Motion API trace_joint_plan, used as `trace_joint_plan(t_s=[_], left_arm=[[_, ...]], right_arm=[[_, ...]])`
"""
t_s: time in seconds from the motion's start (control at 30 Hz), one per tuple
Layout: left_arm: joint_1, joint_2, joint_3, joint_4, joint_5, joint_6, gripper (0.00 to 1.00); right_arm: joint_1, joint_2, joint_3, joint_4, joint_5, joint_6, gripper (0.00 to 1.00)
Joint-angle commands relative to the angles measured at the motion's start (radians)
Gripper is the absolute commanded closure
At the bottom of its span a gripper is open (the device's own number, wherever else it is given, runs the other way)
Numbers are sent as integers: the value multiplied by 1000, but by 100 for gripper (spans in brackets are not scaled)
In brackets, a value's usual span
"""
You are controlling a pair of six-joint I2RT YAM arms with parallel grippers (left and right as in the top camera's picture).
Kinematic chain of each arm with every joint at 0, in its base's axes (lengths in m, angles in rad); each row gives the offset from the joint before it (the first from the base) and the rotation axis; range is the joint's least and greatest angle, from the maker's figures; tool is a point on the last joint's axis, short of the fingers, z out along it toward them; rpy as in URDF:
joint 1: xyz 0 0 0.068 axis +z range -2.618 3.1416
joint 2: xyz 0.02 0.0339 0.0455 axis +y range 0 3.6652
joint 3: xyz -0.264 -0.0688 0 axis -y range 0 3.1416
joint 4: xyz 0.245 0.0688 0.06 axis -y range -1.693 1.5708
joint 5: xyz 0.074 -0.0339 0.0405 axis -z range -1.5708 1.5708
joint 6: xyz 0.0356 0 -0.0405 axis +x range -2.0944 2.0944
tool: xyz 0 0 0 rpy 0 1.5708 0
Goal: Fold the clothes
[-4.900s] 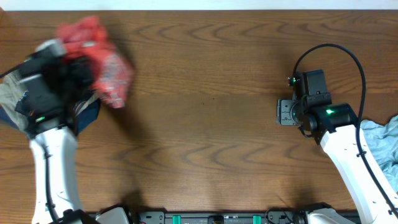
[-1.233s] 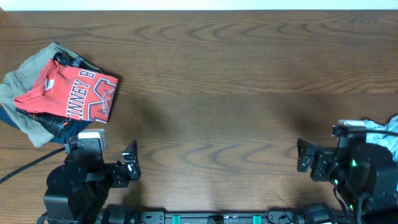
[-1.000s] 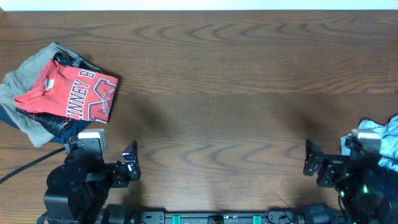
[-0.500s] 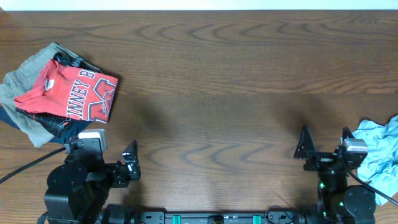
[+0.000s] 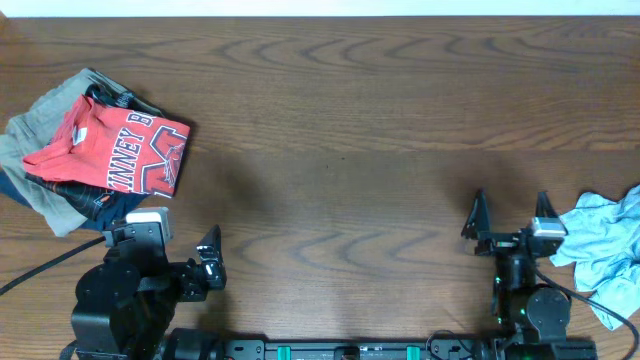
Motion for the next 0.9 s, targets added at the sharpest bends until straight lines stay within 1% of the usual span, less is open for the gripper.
trace_joint_plan(t_s=[0.0, 0.03, 0.07, 0.87], left_arm=[[-3, -2, -4, 0, -15, -2, 2], [-3, -2, -4, 0, -15, -2, 2], [-3, -2, -4, 0, -15, -2, 2], [-3, -2, -4, 0, -15, -2, 2]], right_arm=[[-34, -7, -1, -66, -42, -25, 1], [-39, -7, -1, -135, -50, -24, 1], [-42, -7, -2, -141, -75, -37, 1], [-39, -7, -1, -140, -85, -40, 1]])
